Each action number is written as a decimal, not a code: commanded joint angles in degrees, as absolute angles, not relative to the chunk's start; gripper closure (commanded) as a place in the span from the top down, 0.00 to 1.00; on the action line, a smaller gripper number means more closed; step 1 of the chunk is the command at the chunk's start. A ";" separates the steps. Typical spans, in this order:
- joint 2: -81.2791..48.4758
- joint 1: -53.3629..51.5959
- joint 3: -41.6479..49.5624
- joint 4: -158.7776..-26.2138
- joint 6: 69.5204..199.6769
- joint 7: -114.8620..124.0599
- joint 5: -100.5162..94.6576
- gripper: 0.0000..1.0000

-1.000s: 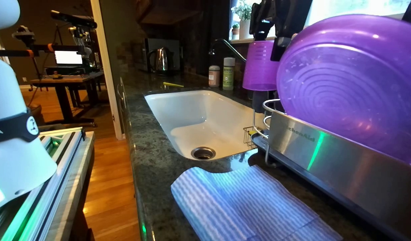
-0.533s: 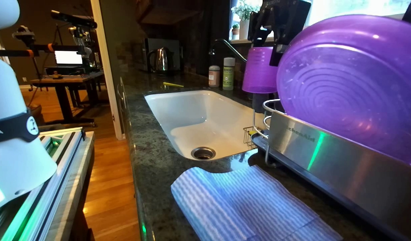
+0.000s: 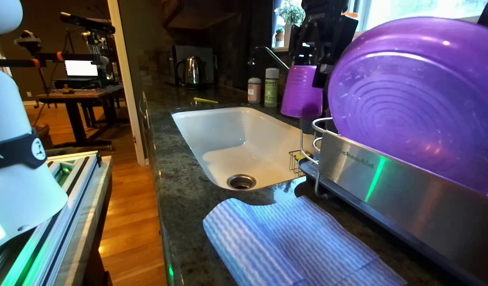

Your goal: Put the purple cup on the drying rack

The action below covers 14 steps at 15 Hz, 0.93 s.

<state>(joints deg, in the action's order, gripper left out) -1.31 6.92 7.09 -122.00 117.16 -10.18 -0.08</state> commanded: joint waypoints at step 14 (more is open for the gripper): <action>0.39 6.48 6.46 -123.22 114.75 -9.30 -4.10 1.00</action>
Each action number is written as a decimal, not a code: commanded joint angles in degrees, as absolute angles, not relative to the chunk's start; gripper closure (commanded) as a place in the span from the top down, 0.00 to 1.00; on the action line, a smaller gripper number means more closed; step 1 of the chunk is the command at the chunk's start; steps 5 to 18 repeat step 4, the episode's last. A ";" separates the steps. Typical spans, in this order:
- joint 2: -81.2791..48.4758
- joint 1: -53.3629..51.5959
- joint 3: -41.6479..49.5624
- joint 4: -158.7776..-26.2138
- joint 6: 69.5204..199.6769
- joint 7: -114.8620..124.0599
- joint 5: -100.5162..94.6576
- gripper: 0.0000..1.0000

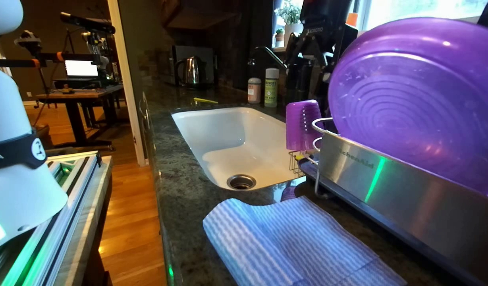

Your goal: Put the purple cup on the drying rack

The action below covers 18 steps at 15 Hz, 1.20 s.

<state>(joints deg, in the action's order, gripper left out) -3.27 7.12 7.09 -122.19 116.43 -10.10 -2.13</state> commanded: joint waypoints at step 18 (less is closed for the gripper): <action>1.53 6.05 5.90 -122.38 116.26 -10.01 -6.28 1.00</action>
